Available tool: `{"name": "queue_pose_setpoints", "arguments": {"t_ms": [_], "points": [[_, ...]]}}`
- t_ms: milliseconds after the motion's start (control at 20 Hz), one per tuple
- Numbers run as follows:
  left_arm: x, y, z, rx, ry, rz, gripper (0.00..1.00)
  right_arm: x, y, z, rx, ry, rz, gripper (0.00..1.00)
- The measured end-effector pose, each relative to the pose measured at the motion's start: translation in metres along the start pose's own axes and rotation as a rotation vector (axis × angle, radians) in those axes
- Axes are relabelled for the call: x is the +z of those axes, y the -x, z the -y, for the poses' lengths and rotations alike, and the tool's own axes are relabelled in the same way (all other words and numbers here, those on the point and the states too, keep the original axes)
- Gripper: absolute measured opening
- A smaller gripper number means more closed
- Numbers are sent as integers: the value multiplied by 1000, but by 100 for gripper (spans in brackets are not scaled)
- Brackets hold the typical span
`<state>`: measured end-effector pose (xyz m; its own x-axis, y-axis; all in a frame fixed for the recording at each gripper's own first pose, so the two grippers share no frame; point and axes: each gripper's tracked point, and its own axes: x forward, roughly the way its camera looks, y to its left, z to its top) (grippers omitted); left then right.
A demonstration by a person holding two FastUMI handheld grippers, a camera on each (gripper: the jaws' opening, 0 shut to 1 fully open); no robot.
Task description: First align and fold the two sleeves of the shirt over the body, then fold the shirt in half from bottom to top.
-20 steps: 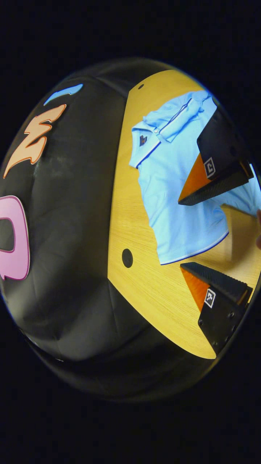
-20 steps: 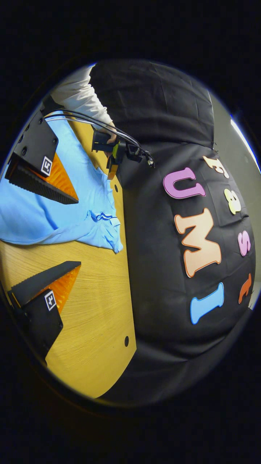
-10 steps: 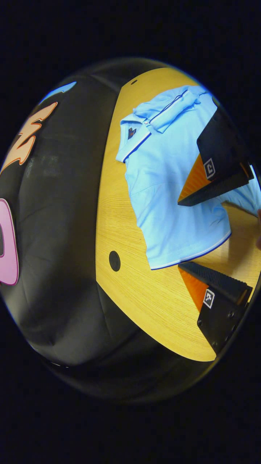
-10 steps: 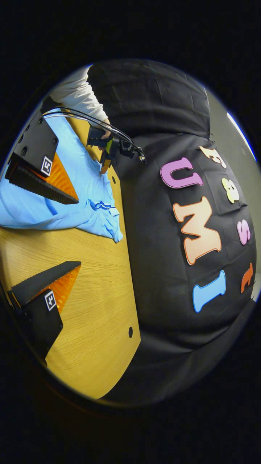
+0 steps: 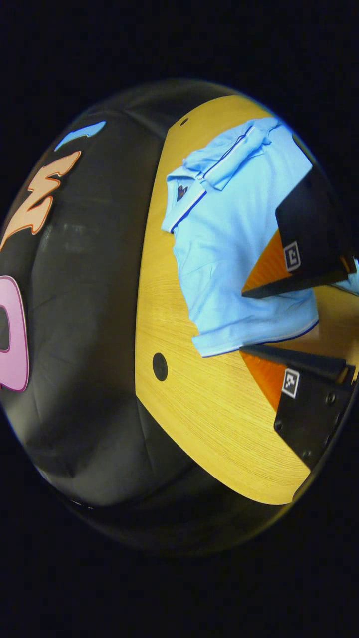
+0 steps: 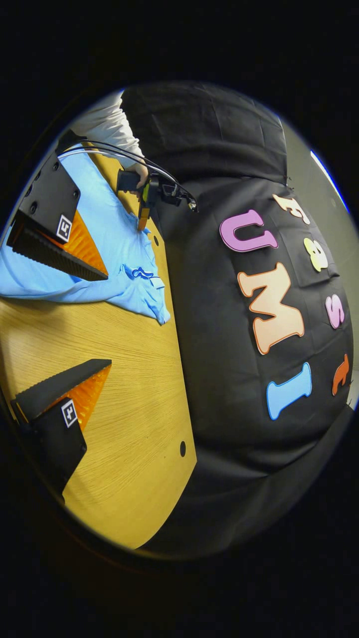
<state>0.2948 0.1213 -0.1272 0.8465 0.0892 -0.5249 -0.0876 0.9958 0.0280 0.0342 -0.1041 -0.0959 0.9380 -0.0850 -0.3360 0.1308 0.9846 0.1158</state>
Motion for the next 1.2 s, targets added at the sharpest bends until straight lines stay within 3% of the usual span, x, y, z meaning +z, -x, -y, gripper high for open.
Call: {"name": "queue_pose_setpoints", "arguments": {"t_ms": [150, 200, 250, 300, 600, 800, 1000, 1200], "points": [[0, -1, 12, -55, -40, 8, 31, 0, 1, 1, 0, -2, 5, 98], [0, -1, 12, -53, -44, 5, 16, 1, 1, 1, -1, -1, 3, 98], [-1, -2, 13, -55, -51, 3, 7, -1, 0, 1, -1, 0, 1, 98], [0, -2, 14, -59, -55, 4, 4, -2, -1, 0, -1, 1, -1, 98], [23, 9, 26, -102, 13, 84, 0, -1, -2, 1, 9, -1, 2, 98], [55, 34, 76, -205, 31, 146, 0, -2, -4, -1, 18, -4, -1, 98], [75, 53, 143, -324, -14, 161, 0, -1, -3, 0, 21, -14, -1, 98], [55, 51, 201, -385, -123, 121, 0, 0, -3, 2, 14, -18, 1, 98]]}}
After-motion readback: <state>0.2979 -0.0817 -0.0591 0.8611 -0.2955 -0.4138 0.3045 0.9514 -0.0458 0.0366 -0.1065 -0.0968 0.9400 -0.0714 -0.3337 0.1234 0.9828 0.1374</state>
